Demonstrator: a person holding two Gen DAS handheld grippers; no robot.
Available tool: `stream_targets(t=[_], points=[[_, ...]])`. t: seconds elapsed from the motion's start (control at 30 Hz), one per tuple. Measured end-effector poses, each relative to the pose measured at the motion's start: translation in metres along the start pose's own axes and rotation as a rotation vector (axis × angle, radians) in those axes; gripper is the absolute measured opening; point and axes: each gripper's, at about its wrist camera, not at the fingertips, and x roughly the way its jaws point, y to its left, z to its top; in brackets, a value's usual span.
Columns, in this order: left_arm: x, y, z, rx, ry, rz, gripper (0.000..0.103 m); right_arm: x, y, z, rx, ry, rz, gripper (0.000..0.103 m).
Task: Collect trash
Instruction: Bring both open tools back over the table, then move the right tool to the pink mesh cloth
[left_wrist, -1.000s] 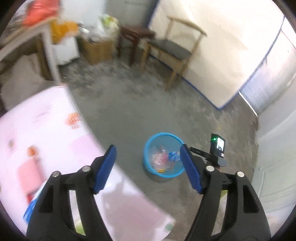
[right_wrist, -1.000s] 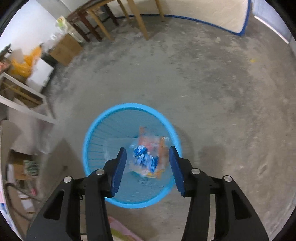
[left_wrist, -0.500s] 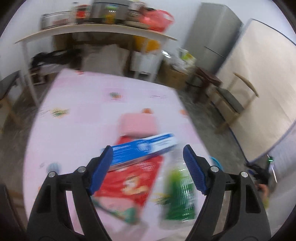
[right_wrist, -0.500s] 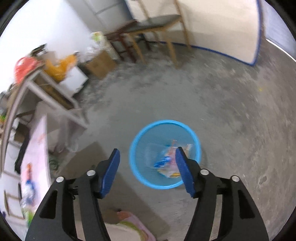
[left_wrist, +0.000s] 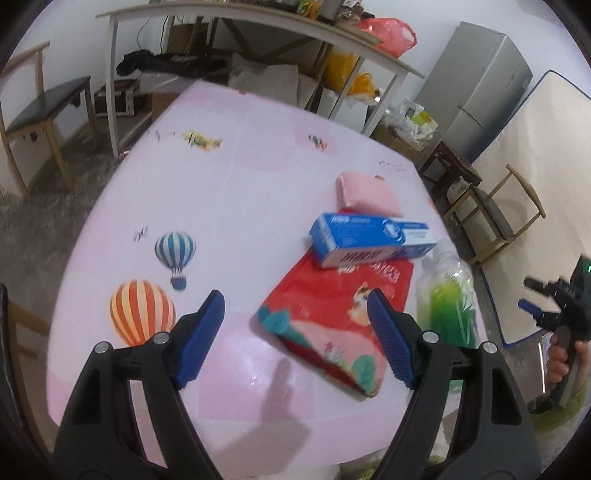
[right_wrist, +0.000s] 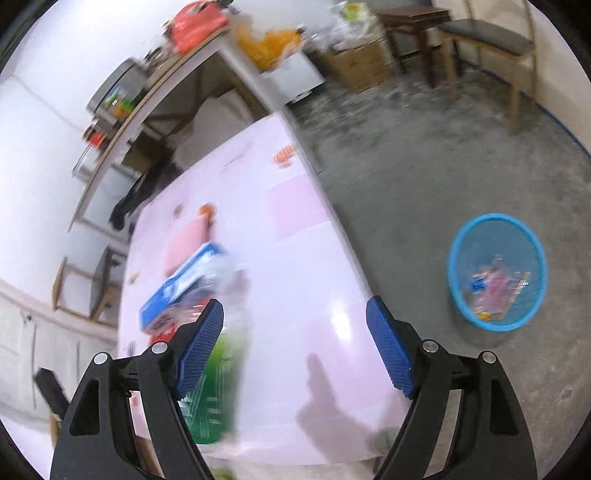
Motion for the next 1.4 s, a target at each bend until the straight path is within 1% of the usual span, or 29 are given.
stream_targets(t=[0.2,0.4,0.47,0.53,0.6,0.63,0.67,0.7,0.77,0.8,0.83,0.9,0.97,1.03,1.2,1.4], points=[[0.006,0.004,-0.008,0.038,-0.014,-0.005,0.075,0.02,0.06,0.004,-0.054,0.054,0.061,0.077],[0.011,0.004,-0.005,0.049,-0.032,-0.028,0.075,0.048,0.12,0.036,-0.131,0.131,0.126,0.077],[0.015,0.004,-0.001,0.045,-0.035,-0.04,0.075,0.068,0.146,0.049,-0.187,0.178,0.11,0.077],[0.019,0.004,0.003,0.041,-0.037,-0.054,0.075,0.087,0.171,0.057,-0.252,0.206,0.08,0.077],[0.025,0.003,0.008,0.043,-0.029,-0.052,0.075,0.111,0.201,0.063,-0.388,0.266,0.032,0.08],[0.028,0.003,0.01,0.044,-0.024,-0.051,0.075,0.124,0.217,0.064,-0.481,0.278,-0.009,0.08],[0.031,0.002,0.012,0.046,-0.016,-0.05,0.075,0.134,0.231,0.064,-0.566,0.269,-0.055,0.081],[0.035,0.001,0.014,0.047,-0.003,-0.048,0.075,0.143,0.244,0.062,-0.659,0.268,-0.093,0.085],[0.043,-0.002,0.016,0.055,0.023,-0.037,0.075,0.167,0.273,0.052,-0.91,0.277,-0.141,0.086],[0.048,-0.003,0.017,0.061,0.038,-0.029,0.075,0.173,0.279,0.048,-0.971,0.278,-0.148,0.087],[0.052,-0.004,0.018,0.065,0.051,-0.023,0.075,0.183,0.286,0.042,-1.06,0.293,-0.156,0.089],[0.057,-0.006,0.018,0.069,0.068,-0.019,0.075,0.208,0.296,0.028,-1.236,0.367,-0.182,0.09],[0.063,-0.007,0.019,0.073,0.084,-0.02,0.076,0.224,0.296,0.021,-1.333,0.403,-0.198,0.09],[0.067,-0.009,0.019,0.079,0.096,-0.02,0.079,0.239,0.295,0.022,-1.358,0.461,-0.199,0.09],[0.075,-0.012,0.018,0.096,0.116,-0.021,0.079,0.265,0.293,0.03,-1.357,0.561,-0.193,0.09],[0.078,-0.016,0.013,0.108,0.13,-0.025,0.079,0.27,0.286,0.032,-1.353,0.587,-0.188,0.09]])
